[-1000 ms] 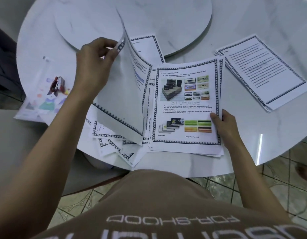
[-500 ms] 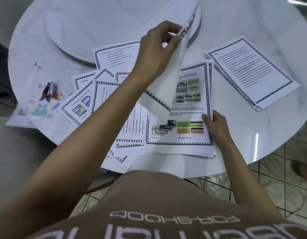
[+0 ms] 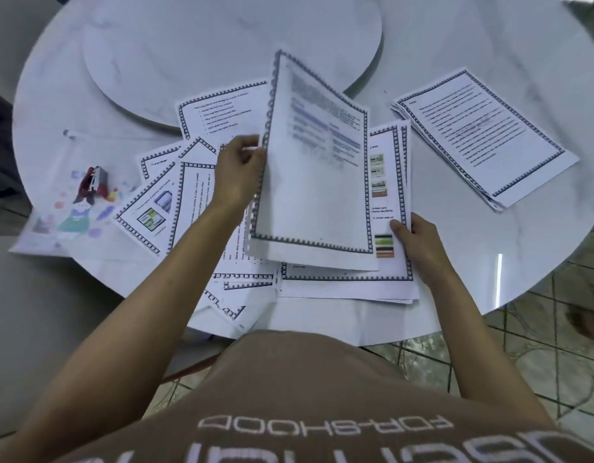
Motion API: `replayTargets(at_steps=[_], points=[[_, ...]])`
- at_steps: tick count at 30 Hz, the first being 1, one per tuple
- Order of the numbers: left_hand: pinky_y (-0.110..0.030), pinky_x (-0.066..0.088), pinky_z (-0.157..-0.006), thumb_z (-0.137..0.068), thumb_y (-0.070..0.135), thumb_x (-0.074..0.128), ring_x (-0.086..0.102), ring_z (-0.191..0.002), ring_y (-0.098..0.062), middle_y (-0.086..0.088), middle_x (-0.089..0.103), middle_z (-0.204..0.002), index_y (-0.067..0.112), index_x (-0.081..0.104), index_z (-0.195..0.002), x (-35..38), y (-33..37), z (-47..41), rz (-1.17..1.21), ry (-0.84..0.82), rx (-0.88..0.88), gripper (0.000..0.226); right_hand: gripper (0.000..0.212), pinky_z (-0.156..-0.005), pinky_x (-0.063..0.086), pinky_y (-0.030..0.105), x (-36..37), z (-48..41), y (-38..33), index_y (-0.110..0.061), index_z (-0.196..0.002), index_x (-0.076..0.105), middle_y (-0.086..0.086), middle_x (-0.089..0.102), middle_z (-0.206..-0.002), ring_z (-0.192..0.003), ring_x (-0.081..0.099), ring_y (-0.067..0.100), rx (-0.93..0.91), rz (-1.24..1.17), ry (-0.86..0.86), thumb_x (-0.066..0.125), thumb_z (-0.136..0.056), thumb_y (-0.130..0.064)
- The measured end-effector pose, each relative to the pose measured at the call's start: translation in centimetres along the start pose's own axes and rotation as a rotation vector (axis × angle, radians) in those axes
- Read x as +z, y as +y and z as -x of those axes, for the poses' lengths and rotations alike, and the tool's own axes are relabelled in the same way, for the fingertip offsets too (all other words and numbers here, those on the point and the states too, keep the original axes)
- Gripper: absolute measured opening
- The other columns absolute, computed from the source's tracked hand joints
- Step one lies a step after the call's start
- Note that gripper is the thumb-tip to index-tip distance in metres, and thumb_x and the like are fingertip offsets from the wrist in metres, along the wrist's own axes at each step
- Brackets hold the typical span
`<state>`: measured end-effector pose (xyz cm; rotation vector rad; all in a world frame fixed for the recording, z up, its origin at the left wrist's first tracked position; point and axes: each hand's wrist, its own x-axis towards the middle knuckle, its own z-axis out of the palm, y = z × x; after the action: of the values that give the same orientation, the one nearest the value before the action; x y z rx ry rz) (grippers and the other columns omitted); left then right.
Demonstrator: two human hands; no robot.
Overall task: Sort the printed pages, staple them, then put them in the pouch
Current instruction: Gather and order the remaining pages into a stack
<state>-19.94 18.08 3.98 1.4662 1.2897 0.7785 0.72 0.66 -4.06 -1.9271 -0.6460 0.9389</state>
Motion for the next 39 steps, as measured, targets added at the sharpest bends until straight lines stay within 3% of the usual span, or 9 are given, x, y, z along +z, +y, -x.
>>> replayTargets(at_steps=[6, 11, 15, 18, 23, 26, 29, 34, 39], points=[[-0.029, 0.044, -0.081, -0.095, 0.018, 0.049, 0.055, -0.097, -0.018, -0.01, 0.06, -0.119, 0.01, 0.053, -0.123, -1.0, -5.3, 0.2, -0.118, 0.003, -0.186, 0.03, 0.027, -0.094, 0.05, 0.041, -0.1, 0.1, -0.2, -0.013, -0.121, 0.056, 0.008, 0.064, -0.117, -0.105, 0.062, 0.025, 0.018, -0.051, -0.036, 0.045, -0.097, -0.02], [-0.02, 0.04, -0.058, -0.095, 0.02, 0.048, 0.05, -0.074, -0.013, -0.007, 0.06, -0.108, 0.011, 0.05, -0.126, 0.1, -5.9, 0.3, -0.164, -0.048, -0.233, 0.032, 0.031, -0.097, 0.048, 0.045, -0.1, -0.1, -0.2, -0.011, -0.125, 0.054, 0.011, 0.063, -0.121, -0.107, 0.061, 0.027, 0.04, -0.05, -0.053, 0.041, -0.099, -0.023], [-0.02, 0.04, -0.055, -0.095, 0.018, 0.048, 0.047, -0.064, -0.007, -0.004, 0.058, -0.101, 0.011, 0.049, -0.127, 1.7, -5.5, 0.5, -0.212, -0.117, -0.213, 0.033, 0.038, -0.1, 0.046, 0.045, 0.1, -0.3, -0.5, -0.008, -0.113, 0.059, 0.018, 0.064, -0.116, -0.108, 0.061, 0.031, 0.069, -0.052, -0.024, 0.037, -0.099, -0.035], [-0.025, 0.043, -0.065, -0.095, 0.017, 0.049, 0.051, -0.076, -0.013, -0.008, 0.059, -0.115, 0.009, 0.049, -0.127, 2.7, -5.1, 1.1, -0.261, -0.174, -0.169, 0.033, 0.03, -0.092, 0.05, 0.038, 0.4, -0.4, -0.9, -0.016, -0.112, 0.06, 0.005, 0.067, -0.108, -0.101, 0.064, 0.023, 0.031, -0.03, -0.04, 0.047, -0.095, -0.037], [-0.016, 0.035, -0.071, -0.095, 0.018, 0.05, 0.048, -0.095, -0.011, -0.007, 0.058, -0.122, 0.007, 0.049, -0.126, 3.0, -4.7, 1.8, -0.329, -0.193, -0.089, 0.033, 0.027, -0.091, 0.05, 0.037, 0.6, -0.4, -1.3, -0.013, -0.12, 0.058, 0.004, 0.064, -0.113, -0.105, 0.061, 0.023, -0.076, 0.018, -0.001, 0.05, -0.094, -0.02], [-0.023, 0.039, -0.075, -0.094, 0.021, 0.051, 0.053, -0.097, -0.014, -0.004, 0.056, -0.126, 0.01, 0.049, -0.126, 2.4, -4.9, 1.6, -0.26, -0.175, -0.095, 0.034, 0.022, -0.08, 0.054, 0.024, -0.1, 0.2, -2.2, -0.02, -0.116, 0.057, -0.004, 0.066, -0.107, -0.092, 0.064, 0.005, -0.148, -0.079, -0.017, 0.05, -0.095, -0.02], [-0.025, 0.041, -0.083, -0.095, 0.029, 0.05, 0.052, -0.108, -0.016, -0.002, 0.05, -0.134, 0.014, 0.04, -0.136, 2.2, -4.5, 1.4, -0.187, -0.193, -0.12, 0.045, 0.018, -0.068, 0.054, 0.014, -0.8, 0.2, -3.4, -0.022, -0.112, 0.056, -0.013, 0.065, -0.098, -0.08, 0.064, -0.005, -0.174, -0.143, -0.059, 0.051, -0.094, -0.021], [-0.037, 0.034, -0.104, -0.092, 0.04, 0.051, 0.043, -0.129, -0.024, -0.002, 0.036, -0.147, 0.015, 0.021, -0.146, 2.8, -3.5, 1.1, -0.048, -0.214, -0.27, 0.067, 0.023, -0.074, 0.054, 0.018, -1.5, -0.3, -5.2, -0.022, -0.115, 0.056, -0.012, 0.065, -0.103, -0.087, 0.064, -0.003, -0.25, -0.123, -0.055, 0.052, -0.093, -0.024], [-0.033, 0.041, -0.093, -0.092, 0.032, 0.054, 0.054, -0.103, -0.014, -0.003, 0.057, -0.119, 0.011, 0.05, -0.123, 3.2, -1.4, 0.8, 0.044, -0.228, -0.203, 0.037, 0.014, -0.075, 0.05, 0.013, -1.8, -0.1, -6.4, -0.028, -0.101, 0.057, -0.025, 0.068, -0.09, -0.087, 0.062, -0.009, -0.319, -0.181, 0.059, 0.052, -0.094, -0.017]])
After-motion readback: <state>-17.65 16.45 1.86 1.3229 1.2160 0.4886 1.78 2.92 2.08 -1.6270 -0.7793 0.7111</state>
